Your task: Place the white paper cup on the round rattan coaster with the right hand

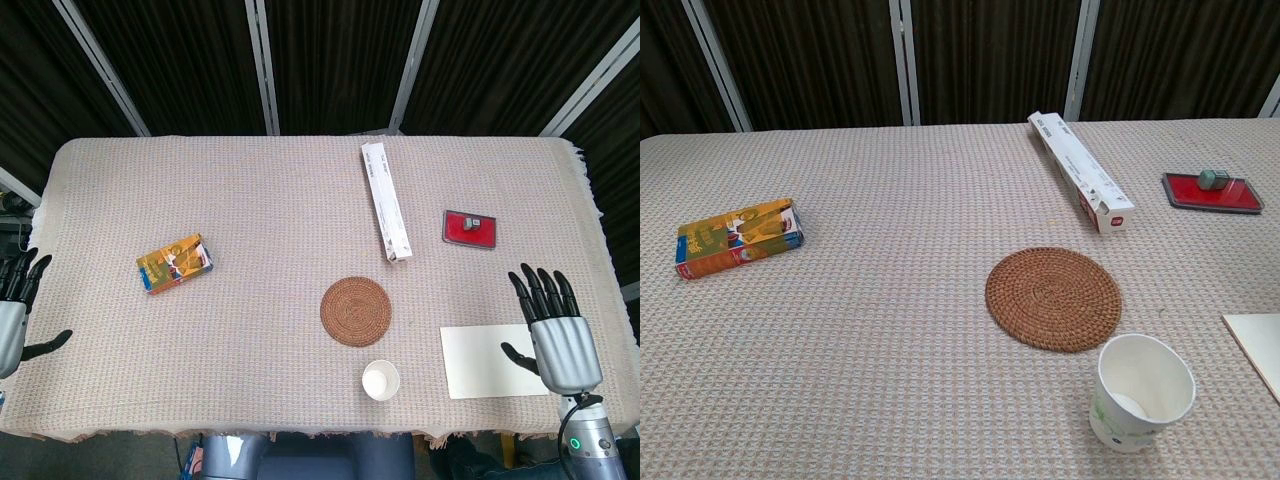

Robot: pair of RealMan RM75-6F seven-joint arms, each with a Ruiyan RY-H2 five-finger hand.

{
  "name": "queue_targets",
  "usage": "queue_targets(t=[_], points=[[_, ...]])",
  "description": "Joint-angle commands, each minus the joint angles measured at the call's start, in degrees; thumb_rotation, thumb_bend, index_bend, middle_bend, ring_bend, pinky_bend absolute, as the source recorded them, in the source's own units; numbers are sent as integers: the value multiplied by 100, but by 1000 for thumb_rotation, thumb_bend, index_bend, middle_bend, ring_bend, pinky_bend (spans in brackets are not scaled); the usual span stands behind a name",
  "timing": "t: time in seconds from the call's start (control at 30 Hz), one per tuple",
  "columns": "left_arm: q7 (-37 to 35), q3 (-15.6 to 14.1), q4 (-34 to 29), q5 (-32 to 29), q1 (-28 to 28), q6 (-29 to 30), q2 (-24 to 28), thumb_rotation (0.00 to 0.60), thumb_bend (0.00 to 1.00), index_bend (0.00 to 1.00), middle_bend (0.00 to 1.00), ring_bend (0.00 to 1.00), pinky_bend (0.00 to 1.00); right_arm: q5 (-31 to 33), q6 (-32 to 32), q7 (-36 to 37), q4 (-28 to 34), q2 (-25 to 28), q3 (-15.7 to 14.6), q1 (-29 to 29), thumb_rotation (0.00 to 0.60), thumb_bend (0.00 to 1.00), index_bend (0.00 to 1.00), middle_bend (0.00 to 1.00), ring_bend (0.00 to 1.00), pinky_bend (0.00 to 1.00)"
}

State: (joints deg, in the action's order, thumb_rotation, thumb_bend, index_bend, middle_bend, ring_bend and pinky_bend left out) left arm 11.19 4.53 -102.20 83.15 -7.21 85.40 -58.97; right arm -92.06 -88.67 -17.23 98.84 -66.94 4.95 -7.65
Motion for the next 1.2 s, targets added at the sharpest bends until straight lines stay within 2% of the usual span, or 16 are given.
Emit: queue_targets(t=[0.03, 0.2, 0.33, 0.43, 0.5, 0.63, 0.7, 0.83, 1.03, 1.2], points=[[-7, 8, -4, -10, 4, 9, 4, 600, 0, 0, 0, 0, 0, -3, 18, 0, -4, 3, -10, -3, 600, 0, 0, 0, 0, 0], [23, 0, -21, -24, 9, 0, 3, 600, 0, 0, 0, 0, 0, -11, 95, 47, -5, 22, -54, -13, 600, 0, 0, 0, 0, 0], [21, -14, -104, 65, 44, 87, 52, 600, 0, 0, 0, 0, 0, -283, 609, 401, 85, 162, -380, -176, 600, 0, 0, 0, 0, 0], [31, -14, -151, 97, 55, 117, 89, 600, 0, 0, 0, 0, 0, -892, 1339, 1154, 167, 391, -777, -592, 600, 0, 0, 0, 0, 0], [63, 3, -208, 70, 42, 97, 117, 600, 0, 0, 0, 0, 0, -1290, 1640, 1380, 131, 487, -908, -868, 600, 0, 0, 0, 0, 0], [181, 39, -253, 18, 10, 73, 101, 600, 0, 0, 0, 0, 0, -1998, 2165, 776, 66, 340, -940, -1356, 600, 0, 0, 6, 0, 0], [240, 60, -229, -31, -17, 37, 69, 600, 0, 0, 0, 0, 0, -2146, 2505, 599, 105, 201, -944, -1584, 600, 0, 0, 22, 0, 0], [335, 103, -187, -180, -69, -58, 14, 600, 0, 0, 0, 0, 0, -2074, 3277, 288, 342, 1, -876, -1994, 600, 0, 0, 37, 0, 0], [437, 110, -149, -258, -86, -90, -38, 600, 0, 0, 0, 0, 0, -1785, 4012, -429, 300, -350, -650, -2319, 600, 0, 0, 53, 11, 0], [471, 118, -129, -304, -93, -101, -58, 600, 0, 0, 0, 0, 0, -1614, 4215, -926, 252, -563, -606, -2383, 600, 0, 1, 72, 40, 4]])
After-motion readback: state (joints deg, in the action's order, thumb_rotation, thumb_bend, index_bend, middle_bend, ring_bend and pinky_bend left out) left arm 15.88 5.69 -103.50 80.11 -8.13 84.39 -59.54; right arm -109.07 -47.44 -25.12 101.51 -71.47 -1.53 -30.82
